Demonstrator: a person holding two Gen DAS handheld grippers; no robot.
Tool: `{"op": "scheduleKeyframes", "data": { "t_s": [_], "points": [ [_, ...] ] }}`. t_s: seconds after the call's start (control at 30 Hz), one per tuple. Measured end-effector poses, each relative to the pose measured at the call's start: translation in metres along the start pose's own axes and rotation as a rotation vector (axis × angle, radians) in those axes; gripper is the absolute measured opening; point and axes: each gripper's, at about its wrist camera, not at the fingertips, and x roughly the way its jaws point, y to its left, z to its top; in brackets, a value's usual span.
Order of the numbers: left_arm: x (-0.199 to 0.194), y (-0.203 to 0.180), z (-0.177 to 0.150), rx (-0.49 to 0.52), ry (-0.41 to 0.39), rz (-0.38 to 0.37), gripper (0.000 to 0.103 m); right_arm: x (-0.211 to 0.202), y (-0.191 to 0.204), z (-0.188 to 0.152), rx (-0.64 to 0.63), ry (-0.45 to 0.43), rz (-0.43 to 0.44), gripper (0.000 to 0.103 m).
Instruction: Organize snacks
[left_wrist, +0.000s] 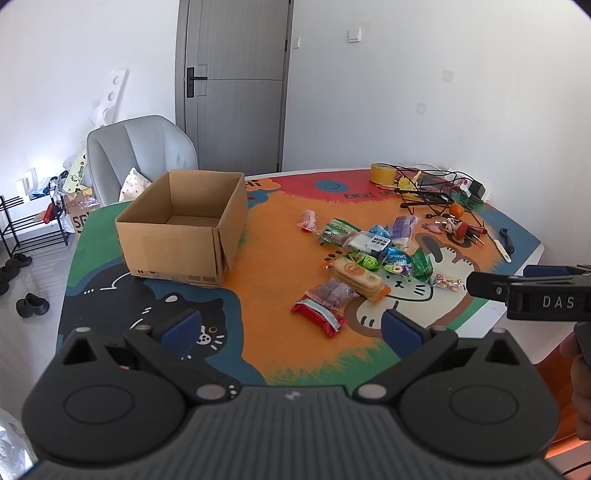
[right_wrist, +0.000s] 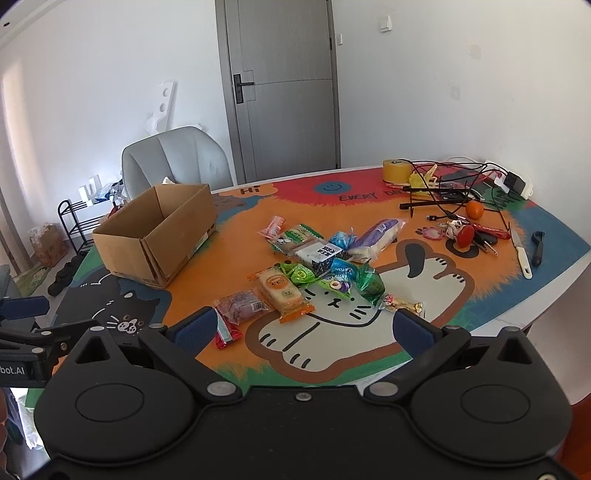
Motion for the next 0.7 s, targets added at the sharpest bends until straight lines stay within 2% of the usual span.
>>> {"op": "scheduleKeyframes", "data": {
  "t_s": [0.7],
  "points": [
    [0.0023,0.0023,-0.0023,-0.004,0.011,0.001,0.103,0.0041,0.0028,-0.0034,-0.008,0.015,-0.001,0.103]
  ]
}}
